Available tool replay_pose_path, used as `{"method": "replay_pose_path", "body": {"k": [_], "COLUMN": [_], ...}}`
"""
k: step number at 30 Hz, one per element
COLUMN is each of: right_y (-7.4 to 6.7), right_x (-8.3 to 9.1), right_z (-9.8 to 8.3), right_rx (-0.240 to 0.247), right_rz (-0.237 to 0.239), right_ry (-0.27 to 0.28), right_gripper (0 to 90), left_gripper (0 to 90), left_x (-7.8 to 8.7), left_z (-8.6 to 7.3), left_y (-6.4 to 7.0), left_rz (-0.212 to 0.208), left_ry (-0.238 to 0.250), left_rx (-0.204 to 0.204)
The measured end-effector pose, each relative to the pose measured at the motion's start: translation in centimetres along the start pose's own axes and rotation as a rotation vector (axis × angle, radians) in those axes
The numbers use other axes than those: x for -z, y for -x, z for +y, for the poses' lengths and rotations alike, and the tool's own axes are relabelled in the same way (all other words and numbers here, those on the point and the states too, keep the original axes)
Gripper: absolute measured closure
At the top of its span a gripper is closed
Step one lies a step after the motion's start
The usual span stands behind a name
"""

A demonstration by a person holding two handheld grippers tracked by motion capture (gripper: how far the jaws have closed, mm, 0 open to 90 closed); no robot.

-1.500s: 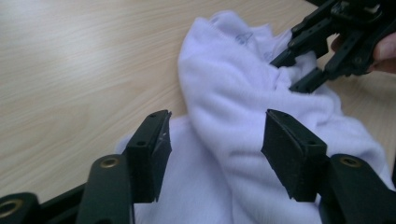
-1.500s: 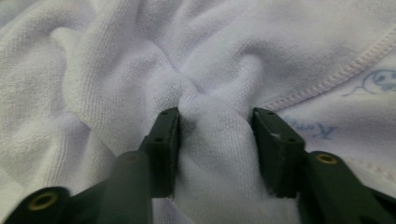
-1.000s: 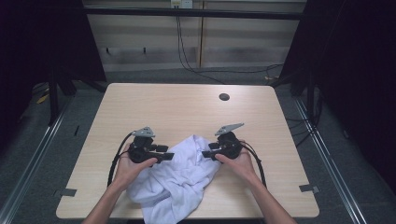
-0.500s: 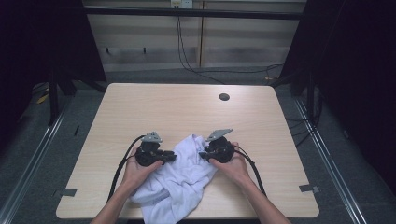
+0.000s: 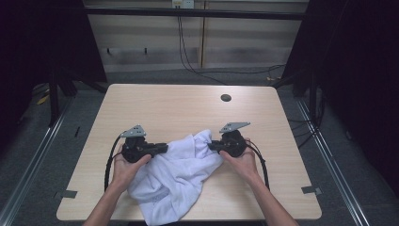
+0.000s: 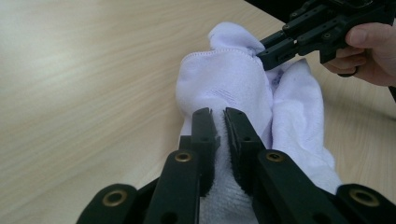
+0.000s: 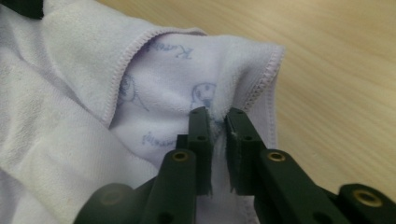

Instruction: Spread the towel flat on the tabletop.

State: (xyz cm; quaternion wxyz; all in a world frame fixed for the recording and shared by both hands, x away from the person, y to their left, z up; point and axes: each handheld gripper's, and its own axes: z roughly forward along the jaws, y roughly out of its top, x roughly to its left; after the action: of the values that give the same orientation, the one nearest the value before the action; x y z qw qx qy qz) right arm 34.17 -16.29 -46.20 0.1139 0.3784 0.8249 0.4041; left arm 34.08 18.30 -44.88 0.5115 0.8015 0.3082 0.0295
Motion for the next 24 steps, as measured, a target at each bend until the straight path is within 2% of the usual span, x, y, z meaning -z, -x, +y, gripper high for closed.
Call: {"method": "replay_pose_path", "body": {"k": [1,3,6,9,11,12,14,17,19,20,22,24], "right_y": [0.2,0.8,1.4,2.6,3.5,3.9,4.7,5.6,5.8,5.9,6.1,6.5], "right_x": [0.4,1.2,2.4,3.5,4.5,5.2,6.7,8.8,10.0,10.6,11.5,12.2], "right_z": [0.1,0.1,0.2,0.3,0.7,1.1,2.2,4.2,5.7,6.6,8.3,10.0], "right_rx": [-0.001,-0.027,-0.042,-0.081,-0.113,-0.128,-0.149,-0.156,-0.153,-0.148,-0.147,-0.161], "right_rz": [-0.018,-0.017,-0.049,-0.070,-0.099,-0.110,-0.123,-0.147,-0.170,-0.176,-0.181,-0.183], "right_ry": [0.004,0.028,0.039,0.068,0.099,0.125,0.186,0.245,0.280,0.296,0.322,0.343], "right_gripper": [83.2,84.2,84.7,85.0,85.1,85.1,85.1,85.2,85.2,85.2,85.2,85.2], "left_gripper": [83.0,83.1,83.3,83.6,83.8,83.8,83.8,84.1,84.2,84.3,84.4,84.4], "left_x": [0.4,1.1,2.1,3.2,4.0,4.3,5.1,6.3,7.0,7.2,7.6,8.0], "left_z": [0.1,0.2,0.4,1.0,1.5,1.8,2.8,4.8,6.3,7.0,8.5,10.1], "left_y": [0.0,-0.2,-0.4,-0.8,-1.2,-1.3,-1.5,-1.6,-1.5,-1.4,-1.0,-1.2], "left_rz": [-0.005,0.002,0.031,0.058,0.065,0.086,0.106,0.101,0.083,0.089,0.142,0.167], "left_ry": [0.019,0.034,0.053,0.093,0.139,0.143,0.159,0.209,0.247,0.267,0.267,0.285], "left_rx": [0.006,0.018,0.020,0.024,0.042,0.039,0.031,0.018,0.024,0.024,-0.025,-0.024]}}
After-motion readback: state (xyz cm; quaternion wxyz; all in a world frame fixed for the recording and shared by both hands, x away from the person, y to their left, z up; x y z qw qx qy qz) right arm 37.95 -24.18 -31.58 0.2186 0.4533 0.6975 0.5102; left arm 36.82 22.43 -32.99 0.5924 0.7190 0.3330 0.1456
